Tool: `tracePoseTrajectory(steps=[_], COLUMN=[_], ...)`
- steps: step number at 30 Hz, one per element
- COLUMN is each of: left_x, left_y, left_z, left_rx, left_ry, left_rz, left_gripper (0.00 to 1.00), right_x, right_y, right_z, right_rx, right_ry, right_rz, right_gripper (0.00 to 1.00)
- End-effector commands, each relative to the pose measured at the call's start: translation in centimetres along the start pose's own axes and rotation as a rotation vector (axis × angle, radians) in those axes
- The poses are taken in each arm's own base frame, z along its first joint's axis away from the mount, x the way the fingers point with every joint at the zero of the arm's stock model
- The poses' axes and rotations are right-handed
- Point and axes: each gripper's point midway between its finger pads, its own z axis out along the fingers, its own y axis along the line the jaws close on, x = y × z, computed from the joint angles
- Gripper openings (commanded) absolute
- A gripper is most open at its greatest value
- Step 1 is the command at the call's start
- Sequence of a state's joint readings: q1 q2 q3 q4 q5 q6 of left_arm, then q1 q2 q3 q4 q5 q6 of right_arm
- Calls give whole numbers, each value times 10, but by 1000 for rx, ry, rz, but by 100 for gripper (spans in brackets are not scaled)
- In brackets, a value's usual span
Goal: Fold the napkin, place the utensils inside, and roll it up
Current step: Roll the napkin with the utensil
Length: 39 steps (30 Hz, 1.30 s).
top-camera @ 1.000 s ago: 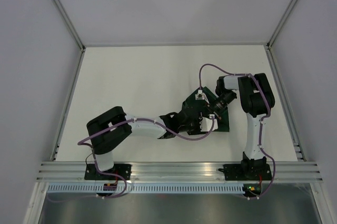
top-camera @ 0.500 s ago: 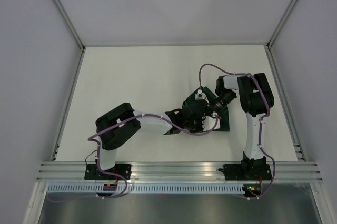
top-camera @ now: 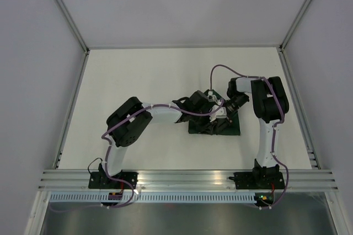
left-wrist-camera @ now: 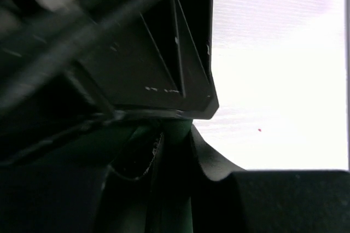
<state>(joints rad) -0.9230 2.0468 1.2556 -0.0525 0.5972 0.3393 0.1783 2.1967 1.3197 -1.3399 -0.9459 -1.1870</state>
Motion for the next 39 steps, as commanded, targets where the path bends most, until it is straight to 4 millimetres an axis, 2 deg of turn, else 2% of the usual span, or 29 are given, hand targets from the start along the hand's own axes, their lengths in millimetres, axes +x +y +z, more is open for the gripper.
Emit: tracePoseTrajectory(steps=[1, 3, 5, 6, 8, 11, 16, 17, 19, 27, 28, 36, 39], left_x=[39, 43, 42, 43, 44, 45, 59, 55, 60, 65, 65, 64, 66], left_y=[-22, -25, -26, -27, -28, -27, -29, -28, -30, -26, -27, -26, -27], left_z=[4, 1, -1, -2, -4, -5, -4, -3, -2, 2, 2, 2, 4], left_rx=[143, 185, 201, 209, 217, 231, 250, 257, 267, 248, 246, 223, 224], left_ry=[105, 114, 111, 112, 113, 118, 184, 181, 199, 222, 225, 232, 238], left_rz=[-205, -260, -290, -303, -334, -380, -475, -478, -498, -529, -528, -505, -498], left_gripper=[2, 2, 2, 2, 2, 2, 2, 2, 2, 2, 2, 2, 2], right_x=[-25, -36, -42, -52, -59, -73, -72, -74, -70, -64, -66, -72, -79], right_y=[-22, -27, -30, -26, -34, -25, -17, -13, -17, -36, -45, -66, -75], right_z=[-16, -29, -39, -49, -61, -82, -101, -108, -111, -118, -123, -128, -134], right_rx=[151, 254, 334, 391, 490, 586, 683, 727, 776, 844, 869, 876, 890], right_ry=[-49, -74, -89, -109, -136, -192, -250, -269, -270, -264, -274, -284, -295], right_rz=[-190, -218, -236, -265, -264, -310, -345, -362, -346, -258, -218, -160, -140], right_gripper=[54, 60, 62, 63, 64, 65, 65, 67, 71, 72, 72, 72, 72])
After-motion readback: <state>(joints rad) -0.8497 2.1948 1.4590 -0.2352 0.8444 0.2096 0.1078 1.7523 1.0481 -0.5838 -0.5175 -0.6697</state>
